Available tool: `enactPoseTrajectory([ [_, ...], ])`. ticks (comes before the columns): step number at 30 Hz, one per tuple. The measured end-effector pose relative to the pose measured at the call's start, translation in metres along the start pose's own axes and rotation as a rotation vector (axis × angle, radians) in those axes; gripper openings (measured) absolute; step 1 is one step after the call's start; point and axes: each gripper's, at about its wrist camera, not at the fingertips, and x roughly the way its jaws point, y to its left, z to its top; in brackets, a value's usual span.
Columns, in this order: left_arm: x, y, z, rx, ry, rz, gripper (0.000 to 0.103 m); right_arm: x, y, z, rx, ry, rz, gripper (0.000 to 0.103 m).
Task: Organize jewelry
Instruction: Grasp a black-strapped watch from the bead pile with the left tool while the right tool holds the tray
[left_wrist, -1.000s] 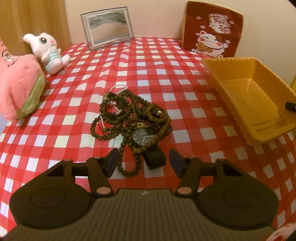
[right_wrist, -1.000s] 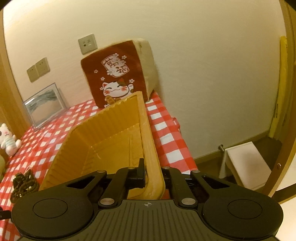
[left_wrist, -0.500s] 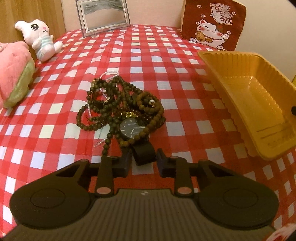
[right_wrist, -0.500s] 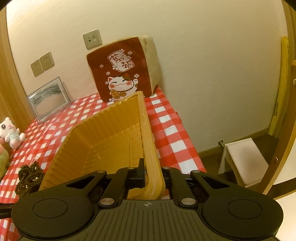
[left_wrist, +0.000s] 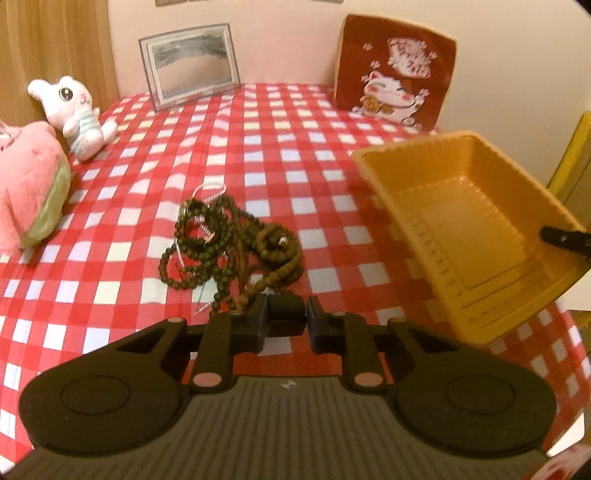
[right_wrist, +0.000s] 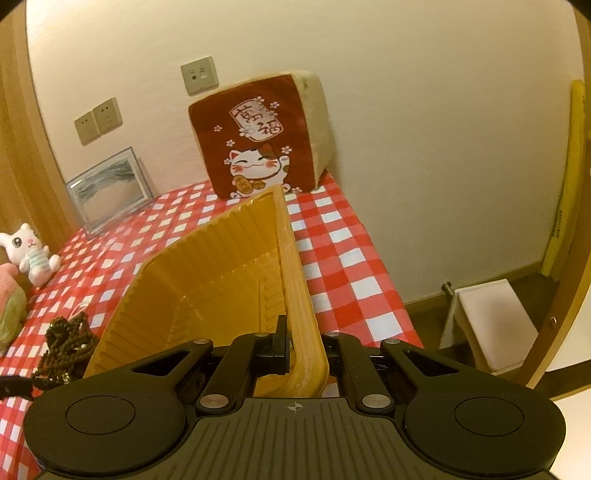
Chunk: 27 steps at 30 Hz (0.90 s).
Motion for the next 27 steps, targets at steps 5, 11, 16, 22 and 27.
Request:
enactPoseTrajectory([
  [5,-0.014,-0.005,0.006,0.004,-0.020,-0.025,0.019,-0.003,0.001,-0.001,-0.003,0.002,0.008,0.006],
  [11,-0.031,-0.013,0.013,0.014,-0.062,-0.063,0.019,-0.005,0.001,-0.001,-0.008,0.003,0.005,0.006],
  [16,-0.039,-0.026,0.028,0.035,-0.133,-0.129,0.000,-0.006,0.000,0.000,-0.008,0.005,0.005,0.006],
  [22,-0.028,-0.045,0.044,0.065,-0.156,-0.156,0.000,-0.012,-0.001,-0.001,-0.009,0.001,-0.002,0.006],
  [27,-0.013,-0.038,0.028,0.085,-0.072,-0.149,0.006,-0.018,-0.005,-0.001,-0.001,-0.013,-0.016,0.007],
])
